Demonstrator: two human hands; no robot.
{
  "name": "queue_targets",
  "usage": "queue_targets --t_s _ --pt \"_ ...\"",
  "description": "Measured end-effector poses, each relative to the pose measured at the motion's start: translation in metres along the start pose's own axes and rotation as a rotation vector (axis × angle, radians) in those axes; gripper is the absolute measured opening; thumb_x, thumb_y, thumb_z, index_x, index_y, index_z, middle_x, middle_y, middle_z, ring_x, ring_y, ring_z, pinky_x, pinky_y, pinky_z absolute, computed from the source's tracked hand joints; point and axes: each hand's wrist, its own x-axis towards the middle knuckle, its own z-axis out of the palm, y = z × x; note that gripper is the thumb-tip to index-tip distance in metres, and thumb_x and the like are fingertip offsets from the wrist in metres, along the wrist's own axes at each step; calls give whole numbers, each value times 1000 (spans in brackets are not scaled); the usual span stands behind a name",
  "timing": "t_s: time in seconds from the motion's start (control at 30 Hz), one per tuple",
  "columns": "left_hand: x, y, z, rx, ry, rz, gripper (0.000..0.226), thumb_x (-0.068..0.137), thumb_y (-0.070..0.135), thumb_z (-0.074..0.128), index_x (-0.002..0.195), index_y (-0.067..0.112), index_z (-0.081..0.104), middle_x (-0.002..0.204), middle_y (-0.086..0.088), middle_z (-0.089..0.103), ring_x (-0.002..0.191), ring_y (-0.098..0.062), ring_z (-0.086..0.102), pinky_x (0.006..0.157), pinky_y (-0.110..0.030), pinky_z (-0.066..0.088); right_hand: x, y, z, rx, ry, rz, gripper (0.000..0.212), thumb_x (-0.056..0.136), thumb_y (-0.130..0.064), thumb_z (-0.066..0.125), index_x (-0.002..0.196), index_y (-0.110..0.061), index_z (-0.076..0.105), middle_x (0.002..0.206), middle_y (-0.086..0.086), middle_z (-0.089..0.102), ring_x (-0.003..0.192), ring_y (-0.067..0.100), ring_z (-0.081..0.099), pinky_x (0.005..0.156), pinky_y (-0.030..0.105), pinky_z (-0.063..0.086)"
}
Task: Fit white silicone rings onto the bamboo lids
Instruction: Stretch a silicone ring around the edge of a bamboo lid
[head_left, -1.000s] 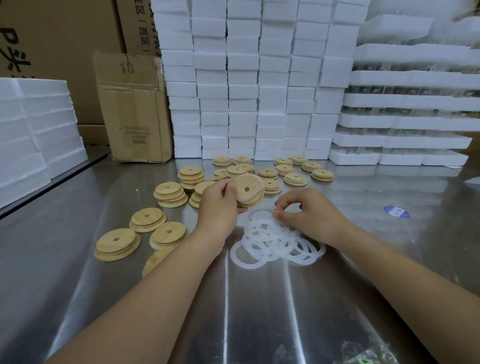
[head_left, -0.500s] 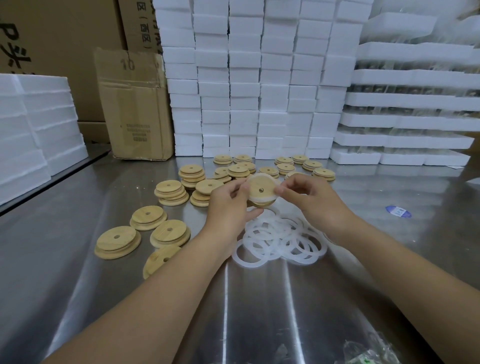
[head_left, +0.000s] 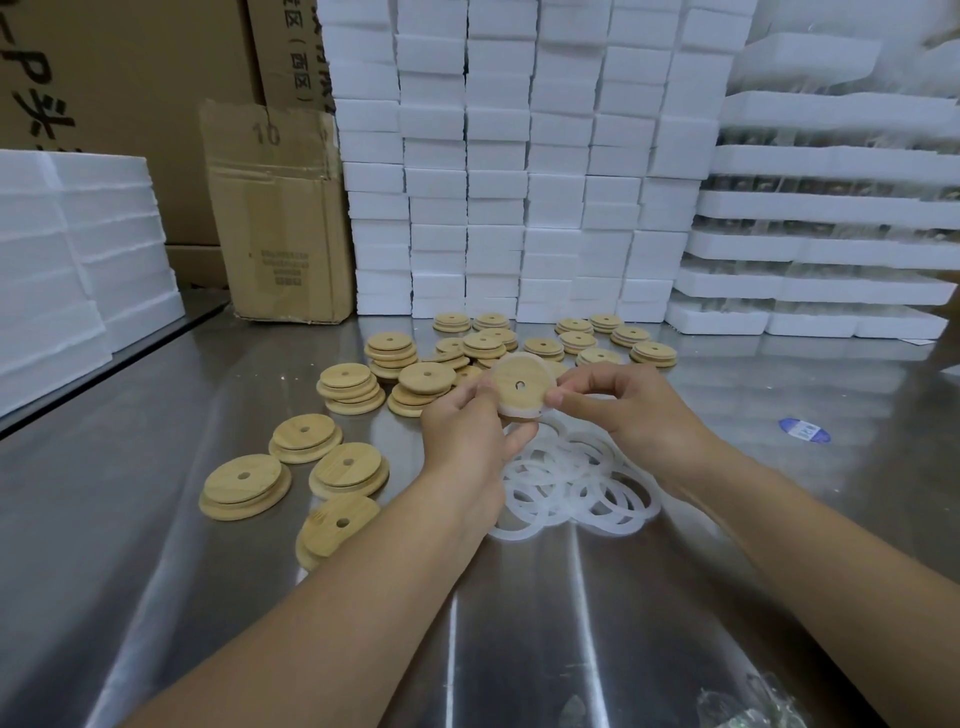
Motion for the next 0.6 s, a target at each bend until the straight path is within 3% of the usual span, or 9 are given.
queue_targets --t_s 0.07,0.17,0.27,0.33,0.37,0.43,0.5,0.6 --pt "-1 0 0 -11 8 2 18 111 11 55 117 11 72 121 -13 75 96 -25 80 71 -34 68 0 0 1 -9 0 1 14 90 -21 83 84 -8 82 103 -4 81 100 9 74 86 13 54" --pt "-2 1 0 7 -1 44 18 111 14 56 113 14 73 111 -8 77 90 -20 81 68 -29 67 -2 -3 2 -41 -9 6 17 91 -23 82 85 -7 83 103 -4 81 98 7 74 81 9 52" --pt "0 2 1 58 -32 104 22 111 17 56 123 11 74 111 -7 79 101 -23 80 72 -29 67 -4 -7 4 -52 -2 31 28 96 -31 77 80 -9 82 102 9 78 95 11 74 80 11 52" --pt "1 2 2 82 -72 111 23 111 17 56 126 12 72 116 -9 79 104 -21 79 77 -31 68 -4 -6 6 -100 4 49 33 99 -37 72 76 -16 80 101 25 72 88 36 64 87 32 55" --pt "1 2 3 85 -93 105 23 111 17 57 129 12 70 119 -10 78 105 -22 79 79 -32 68 -4 -6 8 -126 18 60 34 100 -38 69 75 -17 78 97 29 68 81 38 56 84 41 51" --pt "2 1 3 86 -140 98 26 111 17 58 135 13 66 123 -11 76 105 -24 79 80 -31 67 -2 -6 8 -144 70 69 31 100 -35 67 78 -16 76 92 18 71 84 31 62 83 45 51" --pt "2 1 1 111 -201 111 33 110 17 60 143 14 61 123 -11 77 102 -21 80 83 -29 67 -1 -5 6 -148 127 64 29 100 -30 65 80 -10 73 90 4 76 95 19 69 88 39 52" --pt "5 -1 -1 206 -283 131 43 108 12 61 151 14 54 117 -9 80 96 -19 81 81 -26 66 1 -4 1 -179 182 23 29 100 -24 62 76 -10 69 88 6 76 88 18 69 81 31 52"
